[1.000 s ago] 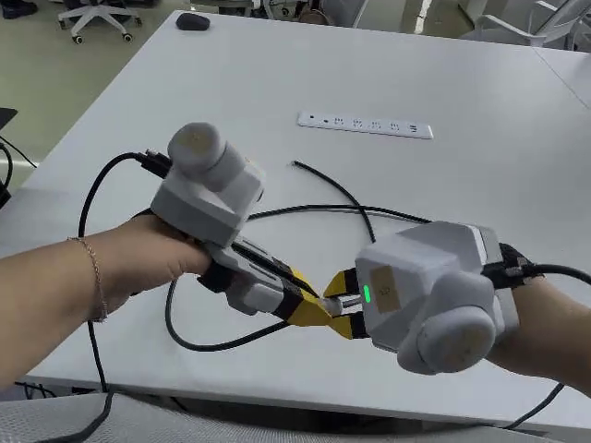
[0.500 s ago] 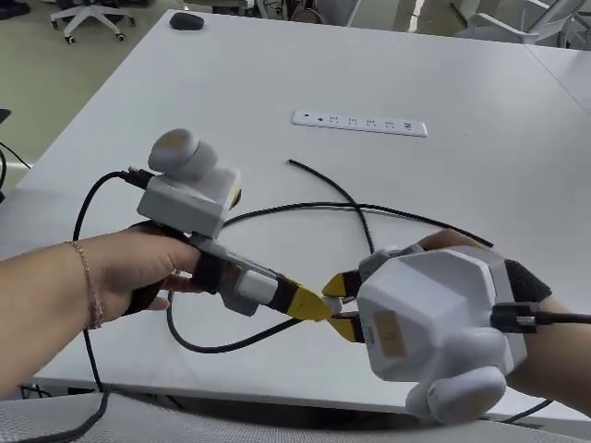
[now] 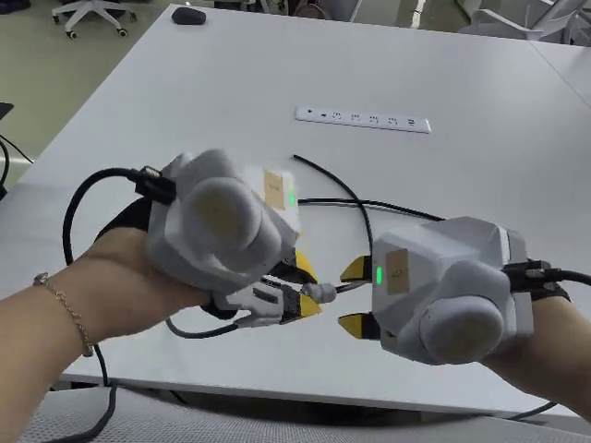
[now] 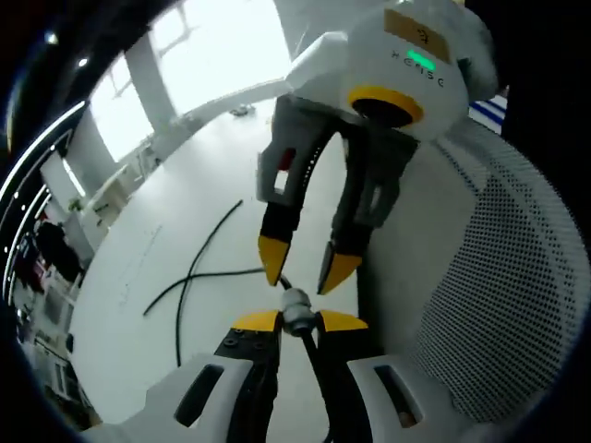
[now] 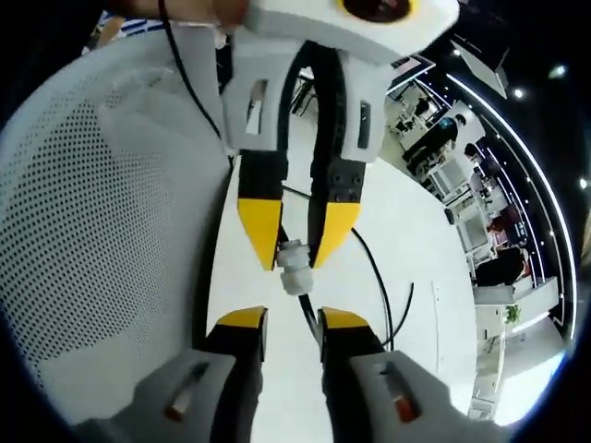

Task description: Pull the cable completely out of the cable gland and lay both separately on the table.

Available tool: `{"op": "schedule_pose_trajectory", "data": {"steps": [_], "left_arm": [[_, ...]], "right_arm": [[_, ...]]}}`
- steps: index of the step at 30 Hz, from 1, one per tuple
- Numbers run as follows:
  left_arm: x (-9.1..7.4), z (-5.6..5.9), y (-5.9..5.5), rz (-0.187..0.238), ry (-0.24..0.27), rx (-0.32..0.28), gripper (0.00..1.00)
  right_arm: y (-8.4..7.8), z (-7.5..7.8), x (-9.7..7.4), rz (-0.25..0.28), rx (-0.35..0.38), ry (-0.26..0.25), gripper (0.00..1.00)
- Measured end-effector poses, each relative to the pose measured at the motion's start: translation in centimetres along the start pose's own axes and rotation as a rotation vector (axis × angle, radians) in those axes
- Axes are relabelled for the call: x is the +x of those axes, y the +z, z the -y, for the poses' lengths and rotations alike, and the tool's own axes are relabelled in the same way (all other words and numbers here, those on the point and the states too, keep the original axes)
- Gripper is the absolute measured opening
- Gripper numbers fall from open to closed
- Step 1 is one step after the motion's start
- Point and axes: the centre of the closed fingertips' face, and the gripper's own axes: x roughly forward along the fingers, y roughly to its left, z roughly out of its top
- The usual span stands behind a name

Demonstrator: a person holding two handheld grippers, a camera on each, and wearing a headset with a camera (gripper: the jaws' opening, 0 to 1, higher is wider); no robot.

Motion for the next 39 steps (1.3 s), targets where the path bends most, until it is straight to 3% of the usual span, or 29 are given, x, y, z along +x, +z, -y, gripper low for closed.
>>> {"op": "schedule_pose_trajectory", "data": {"steps": [3, 9, 12, 16, 26, 39], "left_arm": [[-0.3, 0.1, 0.2, 0.01, 0.021, 0.039, 0.16], [0.3, 0.3, -0.3, 0.033, 0.028, -0.001, 0.16], [0.3, 0.5, -0.4, 0.027, 0.028, 0.005, 0.16], [0.1, 0.1, -0.7, 0.038, 0.055, -0.003, 0.16], [-0.1, -0.1, -1.0, 0.043, 0.082, -0.022, 0.16], [-0.1, -0.2, -1.2, 0.037, 0.086, -0.027, 0.16]], "right_arm": [[0.2, 0.0, 0.1, 0.006, -0.012, -0.008, 0.21], [0.2, 0.1, 0.6, 0.003, -0.032, -0.027, 0.15], [0.1, 0.5, 0.4, -0.008, -0.041, -0.048, 0.05], [-0.6, 0.7, 0.3, -0.03, -0.039, -0.054, 0.04], [-5.0, 1.9, -1.1, -0.136, 0.032, -0.085, 0.04], [-10.0, 3.0, -2.3, -0.223, 0.107, -0.1, 0.04]]}}
